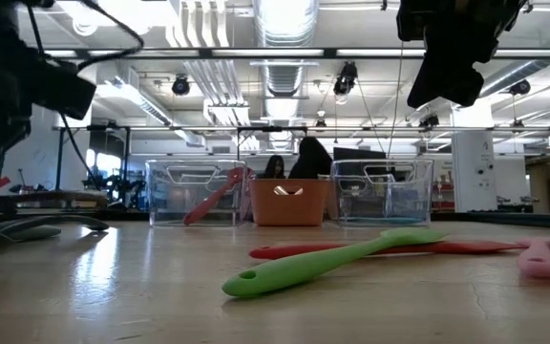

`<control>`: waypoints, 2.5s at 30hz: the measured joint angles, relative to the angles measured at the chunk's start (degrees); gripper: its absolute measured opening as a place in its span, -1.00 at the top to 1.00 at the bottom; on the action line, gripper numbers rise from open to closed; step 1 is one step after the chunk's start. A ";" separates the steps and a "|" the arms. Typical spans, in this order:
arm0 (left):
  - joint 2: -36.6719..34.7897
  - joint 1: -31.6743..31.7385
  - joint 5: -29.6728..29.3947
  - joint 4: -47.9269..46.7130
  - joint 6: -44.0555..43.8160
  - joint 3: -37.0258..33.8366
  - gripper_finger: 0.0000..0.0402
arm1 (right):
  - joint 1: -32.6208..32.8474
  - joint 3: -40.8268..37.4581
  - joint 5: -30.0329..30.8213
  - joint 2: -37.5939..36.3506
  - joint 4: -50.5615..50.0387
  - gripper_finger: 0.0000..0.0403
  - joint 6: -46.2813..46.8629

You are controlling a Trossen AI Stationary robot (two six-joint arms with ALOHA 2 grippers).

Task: Pick & Place Kitchen Items
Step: Put the brown serving spoon into the left transparent bin

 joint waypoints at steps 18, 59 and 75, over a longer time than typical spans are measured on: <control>-12.06 -0.02 -13.12 0.63 -0.63 0.20 0.82 | 0.00 0.00 0.00 0.00 -0.04 0.96 0.00; -19.82 55.69 -12.66 45.04 54.79 -0.95 0.82 | -0.02 0.00 2.82 0.00 0.00 0.96 -0.46; -5.61 67.76 -0.85 56.32 48.41 -8.17 0.82 | -0.02 0.00 2.85 0.00 0.00 0.96 -0.20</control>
